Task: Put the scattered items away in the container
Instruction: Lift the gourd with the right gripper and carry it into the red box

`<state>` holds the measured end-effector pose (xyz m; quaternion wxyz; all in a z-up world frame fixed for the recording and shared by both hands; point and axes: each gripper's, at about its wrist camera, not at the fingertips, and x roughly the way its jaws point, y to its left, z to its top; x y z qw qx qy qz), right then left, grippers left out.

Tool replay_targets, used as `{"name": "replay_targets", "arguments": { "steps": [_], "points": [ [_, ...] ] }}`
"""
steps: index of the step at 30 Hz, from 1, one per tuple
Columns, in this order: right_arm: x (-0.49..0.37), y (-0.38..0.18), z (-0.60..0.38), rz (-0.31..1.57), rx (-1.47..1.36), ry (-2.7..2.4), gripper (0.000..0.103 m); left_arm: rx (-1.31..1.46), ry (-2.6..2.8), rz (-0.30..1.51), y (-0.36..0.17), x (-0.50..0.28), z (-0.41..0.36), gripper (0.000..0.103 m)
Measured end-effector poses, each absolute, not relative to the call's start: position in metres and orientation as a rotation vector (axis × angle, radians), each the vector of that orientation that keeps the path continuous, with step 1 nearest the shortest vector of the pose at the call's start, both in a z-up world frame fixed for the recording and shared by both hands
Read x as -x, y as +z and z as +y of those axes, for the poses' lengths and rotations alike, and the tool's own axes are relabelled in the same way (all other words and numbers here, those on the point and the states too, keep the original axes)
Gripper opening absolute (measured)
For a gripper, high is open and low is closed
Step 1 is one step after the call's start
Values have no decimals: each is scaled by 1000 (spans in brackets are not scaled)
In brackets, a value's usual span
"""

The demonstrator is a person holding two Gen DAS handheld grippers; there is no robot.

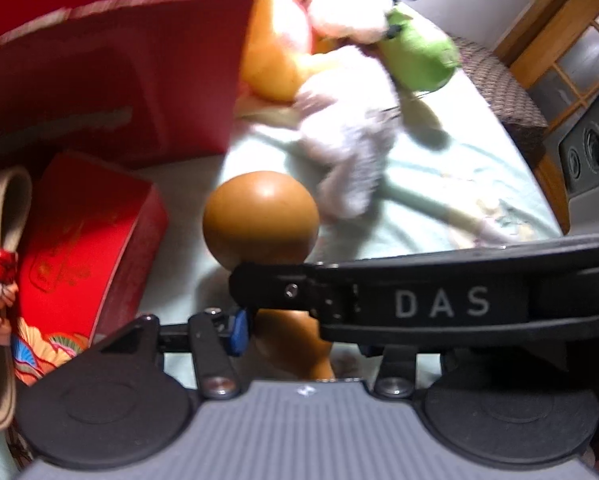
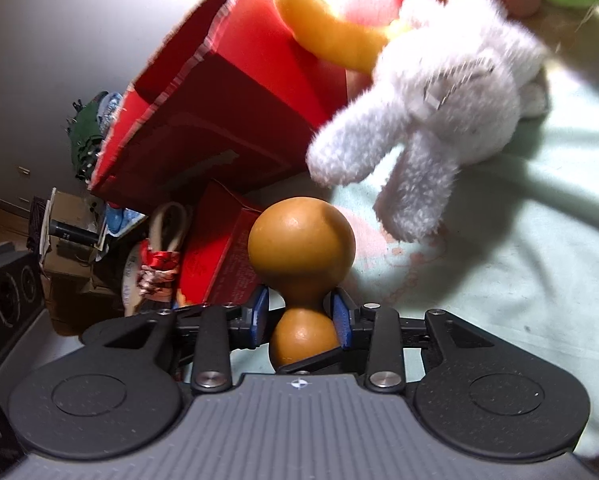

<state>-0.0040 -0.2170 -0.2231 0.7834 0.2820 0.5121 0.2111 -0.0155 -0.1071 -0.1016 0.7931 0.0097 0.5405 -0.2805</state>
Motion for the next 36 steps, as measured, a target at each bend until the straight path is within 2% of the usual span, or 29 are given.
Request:
{"name": "replay_targets", "arguments": {
  "steps": [8, 17, 31, 36],
  "points": [
    [17, -149, -241, 947, -613, 445, 37, -98, -720, 1002, -25, 23, -129, 47],
    [-27, -80, -219, 784, -540, 480, 37, -84, -724, 848, 43, -28, -107, 47],
    [-124, -16, -132, 678, -435, 536, 35, -81, -672, 745, 97, -139, -26, 48],
    [-151, -7, -102, 688, -391, 539, 34, -95, -655, 736, 94, -165, -7, 54]
  ]
}}
